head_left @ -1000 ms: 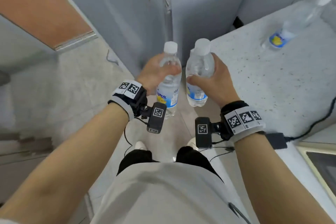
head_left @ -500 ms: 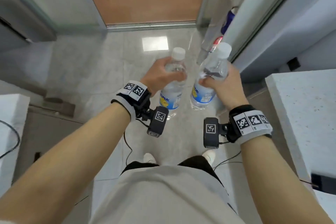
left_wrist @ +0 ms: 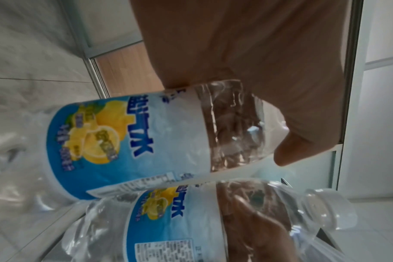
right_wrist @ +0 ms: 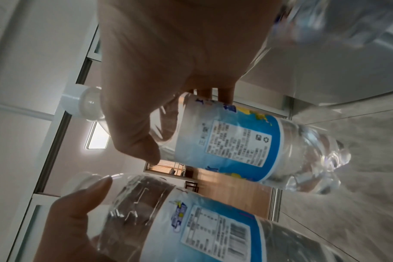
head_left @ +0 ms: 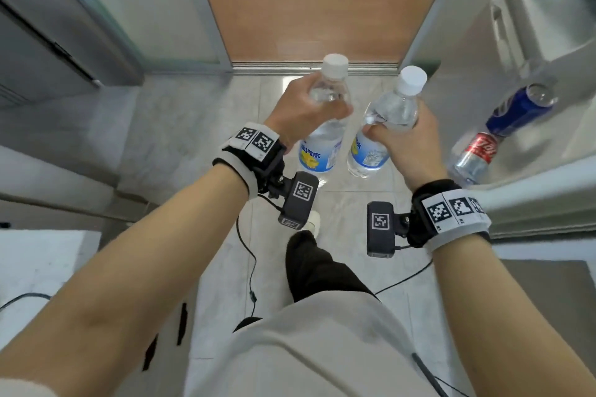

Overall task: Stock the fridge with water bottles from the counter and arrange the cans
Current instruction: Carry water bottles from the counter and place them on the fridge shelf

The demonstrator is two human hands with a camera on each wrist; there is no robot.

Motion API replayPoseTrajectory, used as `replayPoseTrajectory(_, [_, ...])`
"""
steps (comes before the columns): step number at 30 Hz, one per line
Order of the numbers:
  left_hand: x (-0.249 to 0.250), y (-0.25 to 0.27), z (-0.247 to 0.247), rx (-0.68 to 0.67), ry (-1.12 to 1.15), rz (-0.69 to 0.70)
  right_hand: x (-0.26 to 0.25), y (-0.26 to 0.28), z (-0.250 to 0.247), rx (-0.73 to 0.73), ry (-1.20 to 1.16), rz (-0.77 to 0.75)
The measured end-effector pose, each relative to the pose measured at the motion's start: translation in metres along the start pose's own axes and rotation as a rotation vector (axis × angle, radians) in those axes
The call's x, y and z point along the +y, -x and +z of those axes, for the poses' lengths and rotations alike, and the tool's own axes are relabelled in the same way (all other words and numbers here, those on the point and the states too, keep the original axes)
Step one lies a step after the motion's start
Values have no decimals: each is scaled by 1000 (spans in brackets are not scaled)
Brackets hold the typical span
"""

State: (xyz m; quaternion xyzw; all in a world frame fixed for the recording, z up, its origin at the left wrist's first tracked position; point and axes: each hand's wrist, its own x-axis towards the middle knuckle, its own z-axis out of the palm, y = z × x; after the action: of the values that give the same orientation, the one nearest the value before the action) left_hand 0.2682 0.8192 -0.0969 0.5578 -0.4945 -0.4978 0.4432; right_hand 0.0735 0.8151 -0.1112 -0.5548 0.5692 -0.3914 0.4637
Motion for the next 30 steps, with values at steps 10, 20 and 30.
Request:
replayPoseTrajectory(10, [41, -217, -41, -74, -50, -27, -34, -200, 21, 93, -47, 43])
replayPoseTrajectory(20, [76, -412, 5, -340, -8, 55, -48, -325, -27, 407, 24, 94])
replayPoseTrajectory(30, [147, -583, 84, -846, -9, 156, -98, -407, -75, 899, 104, 182])
